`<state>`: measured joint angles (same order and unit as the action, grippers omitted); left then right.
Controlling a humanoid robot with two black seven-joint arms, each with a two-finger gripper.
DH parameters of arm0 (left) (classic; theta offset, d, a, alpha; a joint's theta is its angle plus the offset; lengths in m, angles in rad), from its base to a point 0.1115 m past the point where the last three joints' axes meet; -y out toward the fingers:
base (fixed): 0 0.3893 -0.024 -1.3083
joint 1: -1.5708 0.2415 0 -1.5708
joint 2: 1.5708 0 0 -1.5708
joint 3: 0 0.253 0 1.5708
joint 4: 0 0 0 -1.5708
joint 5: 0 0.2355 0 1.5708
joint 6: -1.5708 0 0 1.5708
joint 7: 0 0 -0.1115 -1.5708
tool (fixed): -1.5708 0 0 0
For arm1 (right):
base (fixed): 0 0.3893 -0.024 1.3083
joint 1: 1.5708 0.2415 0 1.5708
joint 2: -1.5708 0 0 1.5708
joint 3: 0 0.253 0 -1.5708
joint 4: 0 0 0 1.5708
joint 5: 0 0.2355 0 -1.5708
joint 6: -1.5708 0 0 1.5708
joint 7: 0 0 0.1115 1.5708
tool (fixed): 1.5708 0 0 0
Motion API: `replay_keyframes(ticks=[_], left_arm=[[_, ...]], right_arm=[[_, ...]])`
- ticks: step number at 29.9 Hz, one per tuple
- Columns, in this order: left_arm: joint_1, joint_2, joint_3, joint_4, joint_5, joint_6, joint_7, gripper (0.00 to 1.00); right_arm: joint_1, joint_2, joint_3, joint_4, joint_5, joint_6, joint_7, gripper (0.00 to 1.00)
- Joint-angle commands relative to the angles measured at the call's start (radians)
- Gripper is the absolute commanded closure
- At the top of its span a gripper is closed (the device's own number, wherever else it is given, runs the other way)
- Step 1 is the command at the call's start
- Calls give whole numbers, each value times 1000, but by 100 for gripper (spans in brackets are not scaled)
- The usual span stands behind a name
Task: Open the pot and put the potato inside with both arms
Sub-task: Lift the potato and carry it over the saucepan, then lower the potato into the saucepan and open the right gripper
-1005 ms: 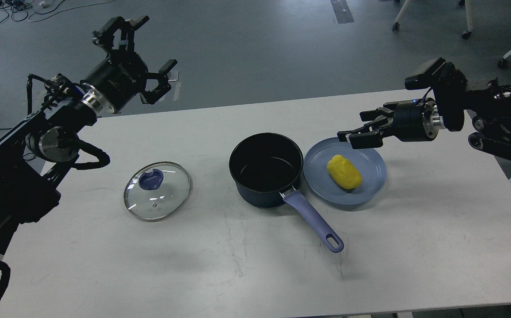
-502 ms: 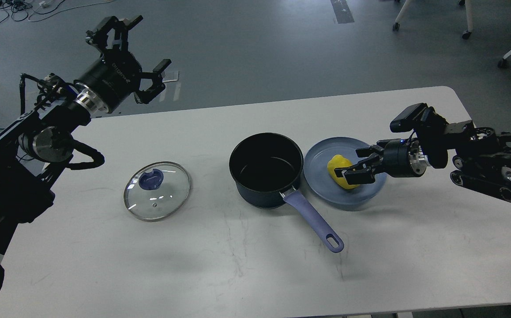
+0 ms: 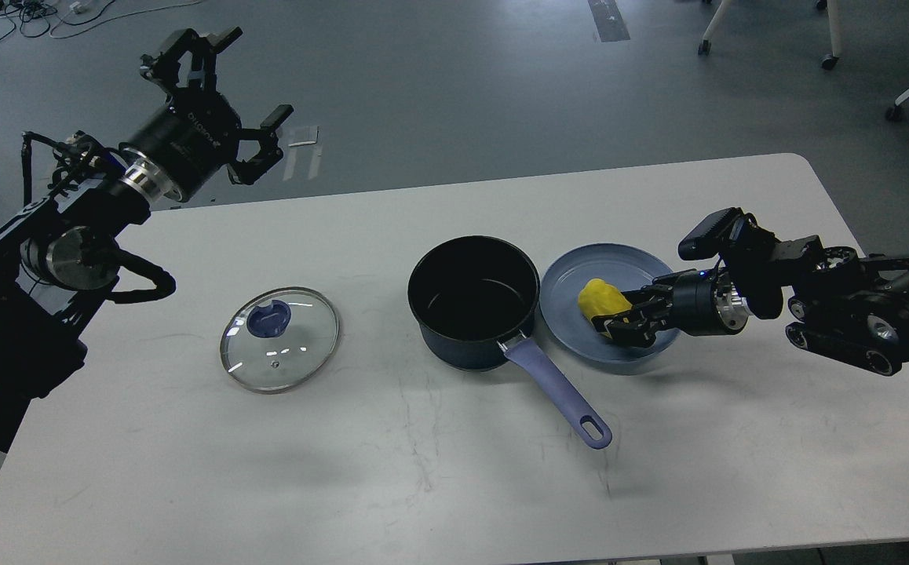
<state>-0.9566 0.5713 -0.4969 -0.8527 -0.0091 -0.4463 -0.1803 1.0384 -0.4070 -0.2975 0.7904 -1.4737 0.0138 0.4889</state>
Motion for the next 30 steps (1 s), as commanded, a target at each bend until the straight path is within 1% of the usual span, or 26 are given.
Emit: replay_keyframes(ticks=[1,2,7,9,13,16,17,22,26,27,30], left_arm=[[1,1,3,3,1,1,-1,2],[1,1,3,3,1,3,-1,2],[2,1,5,3,1,11,-1,2],[2,1,5,3,3,9,-1,2],[2,1,5,3,3,6,1,2],[2,1,5,3,5,8,1,2],[2,1,5,3,3,8,1,2],[1,-2,5,3,5,12,1,2],[1,-2,5,4,9,12,-2,2],[1,-2,5,6,11,12,-2,2],[1,-1,5,8,12,11,-2,2]], right_arm=[[9,11,-12,-11,0,0,0,89],[12,11,-11,-13,0,0,0,91],[80,-13,-8,-7,4,-44,0,91],[123,-41,-6,1,4,-55,0,91],[202,-39,-6,0,4,-64,0,91],[245,-3,-5,-8,4,-90,0,91],[256,41,-5,-13,7,-104,0,91],[256,183,-11,-63,19,-110,0,91],[247,246,-23,-76,45,-110,0,90],[246,247,-28,-74,53,-110,0,86],[236,254,-48,-66,99,-110,0,42]])
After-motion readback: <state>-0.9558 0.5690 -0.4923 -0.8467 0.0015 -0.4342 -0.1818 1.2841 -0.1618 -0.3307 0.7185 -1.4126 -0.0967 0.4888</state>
